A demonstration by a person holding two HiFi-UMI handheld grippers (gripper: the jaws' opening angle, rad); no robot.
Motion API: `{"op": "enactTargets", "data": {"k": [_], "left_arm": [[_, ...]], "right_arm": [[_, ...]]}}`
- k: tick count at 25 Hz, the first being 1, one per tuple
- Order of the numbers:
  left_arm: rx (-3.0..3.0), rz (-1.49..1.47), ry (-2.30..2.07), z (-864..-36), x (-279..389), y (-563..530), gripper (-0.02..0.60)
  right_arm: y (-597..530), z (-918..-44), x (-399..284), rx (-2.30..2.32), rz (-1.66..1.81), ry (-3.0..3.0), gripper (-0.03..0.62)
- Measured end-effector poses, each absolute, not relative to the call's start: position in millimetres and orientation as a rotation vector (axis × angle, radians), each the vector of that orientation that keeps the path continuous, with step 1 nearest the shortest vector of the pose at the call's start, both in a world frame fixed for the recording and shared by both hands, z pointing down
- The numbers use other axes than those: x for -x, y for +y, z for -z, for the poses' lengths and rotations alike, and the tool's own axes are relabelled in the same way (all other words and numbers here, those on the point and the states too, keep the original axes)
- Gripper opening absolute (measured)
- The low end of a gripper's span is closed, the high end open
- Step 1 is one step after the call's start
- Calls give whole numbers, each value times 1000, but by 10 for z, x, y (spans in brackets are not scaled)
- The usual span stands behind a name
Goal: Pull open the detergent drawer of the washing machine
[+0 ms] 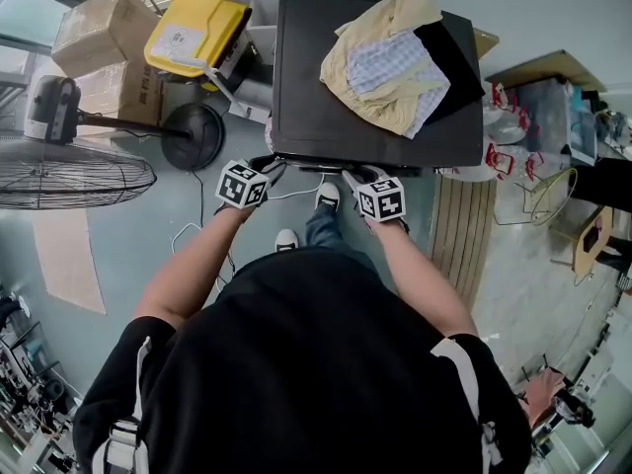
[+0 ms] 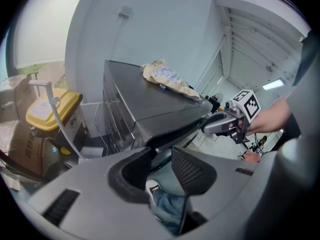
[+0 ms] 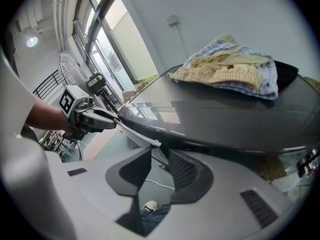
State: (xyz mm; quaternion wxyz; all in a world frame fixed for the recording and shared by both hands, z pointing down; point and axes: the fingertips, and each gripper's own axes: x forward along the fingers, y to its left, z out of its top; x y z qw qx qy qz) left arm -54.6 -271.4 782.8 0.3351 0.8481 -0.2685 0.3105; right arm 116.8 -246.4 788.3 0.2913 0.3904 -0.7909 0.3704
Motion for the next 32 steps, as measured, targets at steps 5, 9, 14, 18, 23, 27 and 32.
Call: {"op": "enactTargets", "data": {"k": [5,9,14,18,23,27,32], "left_arm": [[-2213,-808,-696,-7829,554,-2715,129],[-2198,-798,-704,-7826,557,-2712,126],[-2194,-795,-689,-7818,575,-2707,121],[-2194,-795,-669,-7804,580,-2641,120],[-2157,-756,-658,-7780,578,-2508,120],[-2139,-740,-635,-7779,581,-2348,120],[-2133,-736,-613,-7779,582,-2166,120]], "right_arm": [[-2462,-7886,-1167,-1003,-972,-2113,97],[-2459,-7876,-1174,-985,-947,-2115,86],[-2452,-7869,-1168,-973,-955,-2119,78],[-2386,-7858,-1161,-950,-955,-2126,77],[-2249,-7859,-1167,-947,-988,-2121,77],[-2099,-7858,-1153,-926,-1011,-2124,77],[-1912,-7872,-1170,-939,-1024,-2114,77]]}}
